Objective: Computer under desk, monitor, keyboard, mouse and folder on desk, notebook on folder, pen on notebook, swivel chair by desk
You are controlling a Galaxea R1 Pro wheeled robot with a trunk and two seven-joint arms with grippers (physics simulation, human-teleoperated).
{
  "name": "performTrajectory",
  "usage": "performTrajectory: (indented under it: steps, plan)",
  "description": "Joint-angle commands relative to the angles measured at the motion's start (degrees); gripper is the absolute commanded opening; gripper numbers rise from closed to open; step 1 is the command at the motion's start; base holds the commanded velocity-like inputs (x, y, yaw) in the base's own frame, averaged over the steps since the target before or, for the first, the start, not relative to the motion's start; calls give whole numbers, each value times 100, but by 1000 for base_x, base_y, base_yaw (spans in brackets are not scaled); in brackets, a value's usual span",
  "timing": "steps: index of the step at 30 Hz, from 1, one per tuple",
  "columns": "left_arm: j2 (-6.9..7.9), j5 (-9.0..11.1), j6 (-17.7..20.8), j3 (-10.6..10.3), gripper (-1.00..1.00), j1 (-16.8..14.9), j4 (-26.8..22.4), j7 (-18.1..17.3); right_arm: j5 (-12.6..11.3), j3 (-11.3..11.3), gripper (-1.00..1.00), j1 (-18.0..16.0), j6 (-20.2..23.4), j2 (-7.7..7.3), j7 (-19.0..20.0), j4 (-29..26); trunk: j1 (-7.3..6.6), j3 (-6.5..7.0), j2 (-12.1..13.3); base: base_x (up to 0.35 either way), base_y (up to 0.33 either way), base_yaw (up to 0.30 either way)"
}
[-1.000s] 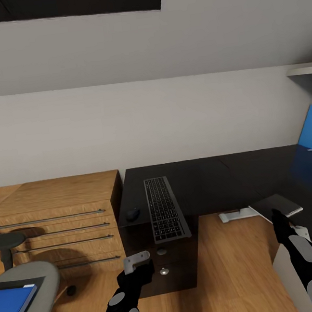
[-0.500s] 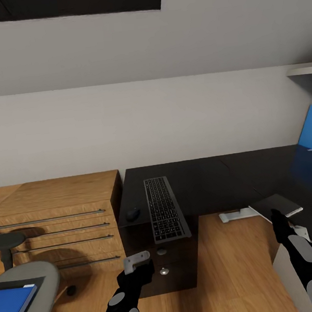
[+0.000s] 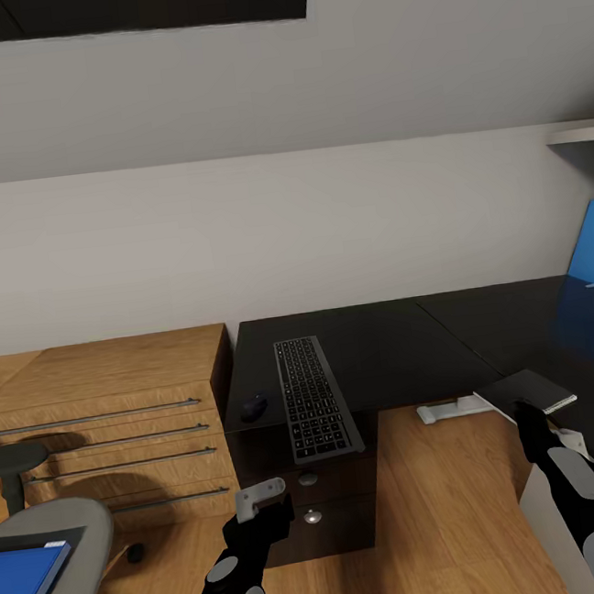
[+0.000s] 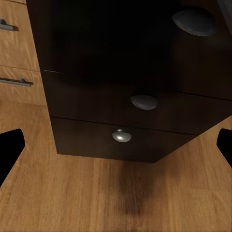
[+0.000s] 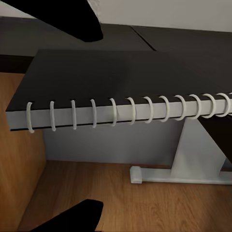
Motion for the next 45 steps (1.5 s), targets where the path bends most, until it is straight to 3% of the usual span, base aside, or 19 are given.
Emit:
performTrajectory:
  steps: [1,26,36,39,42,45]
  plan:
    - [1,41,14,-7,100,-5,-8,46,-42,-5,-100,-2,13,1,-27,-10,0,-6,-3,0,0,0]
    - [-4,43,14,-7,100,-5,-8,45,-32,-12,-100,-2,5,1,-14,-44,0,-6,-3,0,0,0]
    - [-8,37,14,-7,100,-5,-8,49,-30,4,-100,-2,10,20,3,-125,-220,174,398,0,0,0]
    - [-8,36,14,-7,100,-5,-8,49,-25,185,-100,-2,12,33,11,-159,-286,227,518,0,0,0]
    - [-8,35,14,-7,100,-5,-8,49,-28,563,-100,-2,13,33,213,-166,-352,281,639,0,0,0]
    - [-8,35,14,-7,100,-5,-8,49,-30,753,-100,-2,18,35,330,-163,-396,317,719,0,0,0]
